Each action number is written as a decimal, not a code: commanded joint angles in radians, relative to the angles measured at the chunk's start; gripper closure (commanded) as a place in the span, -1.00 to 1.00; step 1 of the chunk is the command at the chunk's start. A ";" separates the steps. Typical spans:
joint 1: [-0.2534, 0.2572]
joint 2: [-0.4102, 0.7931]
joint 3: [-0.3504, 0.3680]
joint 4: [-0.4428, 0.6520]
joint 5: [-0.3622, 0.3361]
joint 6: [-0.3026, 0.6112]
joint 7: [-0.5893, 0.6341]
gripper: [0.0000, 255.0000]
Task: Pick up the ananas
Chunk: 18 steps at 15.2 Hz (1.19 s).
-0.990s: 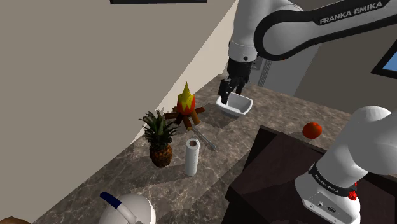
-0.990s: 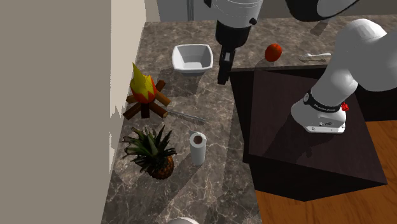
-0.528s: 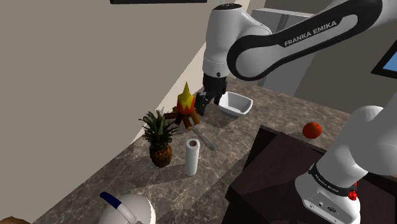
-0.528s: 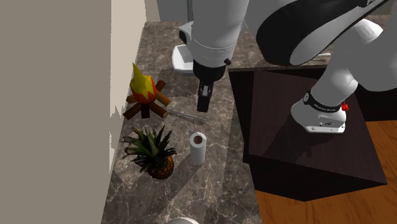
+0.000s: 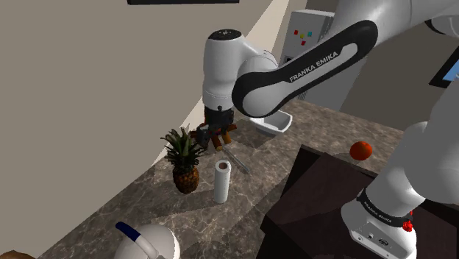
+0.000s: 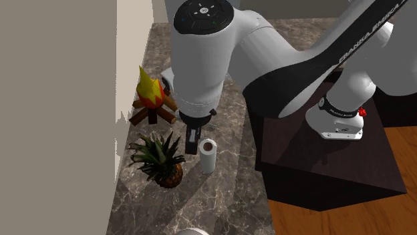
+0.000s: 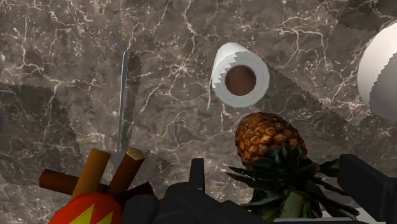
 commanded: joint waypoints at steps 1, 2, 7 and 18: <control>0.019 0.068 0.007 0.054 -0.043 0.014 0.037 -1.00; 0.031 0.104 0.008 0.083 -0.066 0.019 0.056 -1.00; 0.064 0.194 -0.001 0.129 -0.125 0.059 0.104 -1.00; 0.073 0.231 -0.013 0.115 -0.155 0.105 0.128 1.00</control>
